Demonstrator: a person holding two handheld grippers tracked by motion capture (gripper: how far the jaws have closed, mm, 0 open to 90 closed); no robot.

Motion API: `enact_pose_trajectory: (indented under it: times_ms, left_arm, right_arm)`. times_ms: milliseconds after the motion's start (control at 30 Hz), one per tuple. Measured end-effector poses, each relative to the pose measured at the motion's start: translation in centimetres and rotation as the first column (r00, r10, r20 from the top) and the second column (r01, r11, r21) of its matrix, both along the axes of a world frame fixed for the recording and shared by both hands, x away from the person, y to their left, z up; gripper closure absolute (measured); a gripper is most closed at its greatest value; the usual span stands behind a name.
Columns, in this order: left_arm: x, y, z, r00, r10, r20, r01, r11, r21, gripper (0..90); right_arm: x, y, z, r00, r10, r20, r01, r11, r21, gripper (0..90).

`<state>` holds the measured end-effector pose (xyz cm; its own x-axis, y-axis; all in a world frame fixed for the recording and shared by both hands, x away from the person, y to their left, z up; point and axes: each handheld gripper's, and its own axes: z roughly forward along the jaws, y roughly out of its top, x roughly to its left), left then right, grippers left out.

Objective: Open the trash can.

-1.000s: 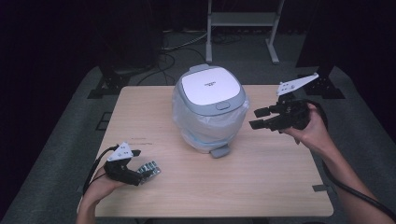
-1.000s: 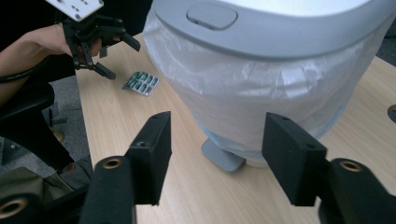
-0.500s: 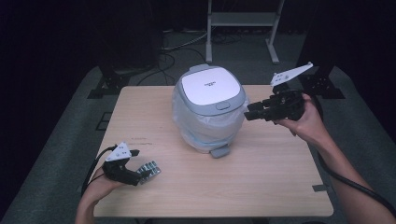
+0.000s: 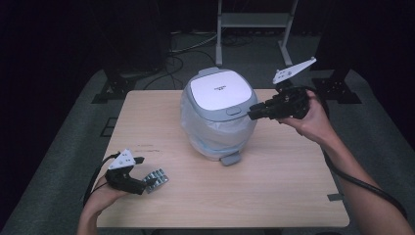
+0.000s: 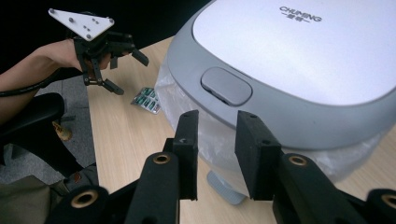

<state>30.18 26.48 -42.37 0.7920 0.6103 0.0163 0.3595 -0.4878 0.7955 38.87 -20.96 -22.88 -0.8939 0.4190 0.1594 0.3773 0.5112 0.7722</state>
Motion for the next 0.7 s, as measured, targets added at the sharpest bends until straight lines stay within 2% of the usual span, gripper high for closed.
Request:
enact_pose_trajectory:
  times_ms: [300, 700]
  left_arm:
    - [-0.1, 0.2, 0.1, 1.0, 0.004, 0.004, -0.004, 1.0, -0.005, 7.7]
    - [-0.2, 0.5, 0.2, 0.9999, 0.011, 0.008, -0.011, 0.9999, -0.009, 7.7]
  right_arm:
    - [0.7, 1.9, 0.1, 0.9997, 0.025, 0.0, -0.025, 1.0, -0.019, 77.6]
    - [1.9, 3.5, 0.0, 0.9994, 0.035, 0.006, -0.034, 0.999, -0.037, 82.5]
